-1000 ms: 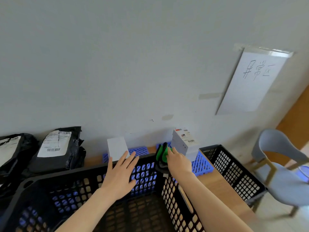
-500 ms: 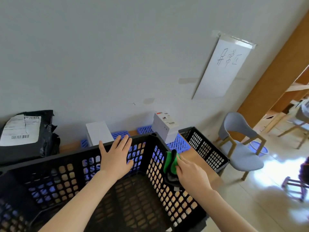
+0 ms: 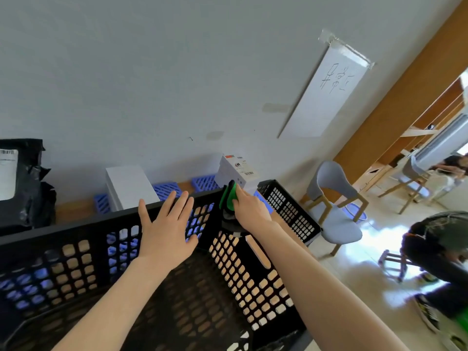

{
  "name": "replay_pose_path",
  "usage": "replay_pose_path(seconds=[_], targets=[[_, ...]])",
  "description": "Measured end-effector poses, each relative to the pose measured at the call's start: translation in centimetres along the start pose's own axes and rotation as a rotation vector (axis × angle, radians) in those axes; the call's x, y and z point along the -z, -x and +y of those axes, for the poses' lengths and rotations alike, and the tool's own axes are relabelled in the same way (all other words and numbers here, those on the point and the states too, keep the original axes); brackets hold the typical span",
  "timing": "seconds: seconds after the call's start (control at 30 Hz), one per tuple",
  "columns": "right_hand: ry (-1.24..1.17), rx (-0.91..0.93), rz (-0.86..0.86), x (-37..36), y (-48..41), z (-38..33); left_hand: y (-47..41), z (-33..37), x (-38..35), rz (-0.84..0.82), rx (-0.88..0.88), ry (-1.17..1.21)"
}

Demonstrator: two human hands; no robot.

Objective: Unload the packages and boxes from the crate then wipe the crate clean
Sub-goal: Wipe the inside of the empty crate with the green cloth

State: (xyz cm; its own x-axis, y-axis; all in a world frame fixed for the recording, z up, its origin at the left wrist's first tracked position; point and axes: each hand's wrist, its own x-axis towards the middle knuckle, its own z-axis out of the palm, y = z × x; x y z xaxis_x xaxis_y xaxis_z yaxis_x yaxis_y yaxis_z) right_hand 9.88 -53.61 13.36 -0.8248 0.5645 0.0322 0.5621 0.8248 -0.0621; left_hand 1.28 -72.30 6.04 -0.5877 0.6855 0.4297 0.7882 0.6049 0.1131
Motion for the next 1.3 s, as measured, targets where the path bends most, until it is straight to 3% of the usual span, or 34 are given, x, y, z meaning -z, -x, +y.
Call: replay_pose_path(seconds=[0.1, 0.33, 0.43, 0.57, 0.9, 1.07, 1.3], targets=[[0.159, 0.028, 0.001, -0.3, -0.2, 0.3, 0.0, 0.0, 0.1, -0.009, 0.007, -0.004], [0.264, 0.11, -0.025, -0.3, 2.2, 1.8, -0.2, 0.7, 1.3, -0.158, 0.064, -0.011], [0.185, 0.118, -0.017, 0.2, 5.0, 3.0, -0.4, 0.9, 2.0, -0.219, 0.068, -0.008], [-0.118, 0.0, -0.056, 1.2, 9.3, 5.0, -0.7, 1.2, 2.7, -0.287, 0.081, -0.027], [-0.341, -0.166, -0.233, 2.6, 19.8, 10.6, -0.9, 1.2, 3.6, -0.362, 0.075, -0.031], [-0.323, -0.216, -0.29, 3.2, 21.3, 11.1, -0.7, 1.1, 3.6, -0.356, 0.063, -0.032], [-0.153, -0.143, -0.128, 2.0, 17.0, 8.6, -0.2, 0.9, 2.4, -0.26, 0.055, -0.017]])
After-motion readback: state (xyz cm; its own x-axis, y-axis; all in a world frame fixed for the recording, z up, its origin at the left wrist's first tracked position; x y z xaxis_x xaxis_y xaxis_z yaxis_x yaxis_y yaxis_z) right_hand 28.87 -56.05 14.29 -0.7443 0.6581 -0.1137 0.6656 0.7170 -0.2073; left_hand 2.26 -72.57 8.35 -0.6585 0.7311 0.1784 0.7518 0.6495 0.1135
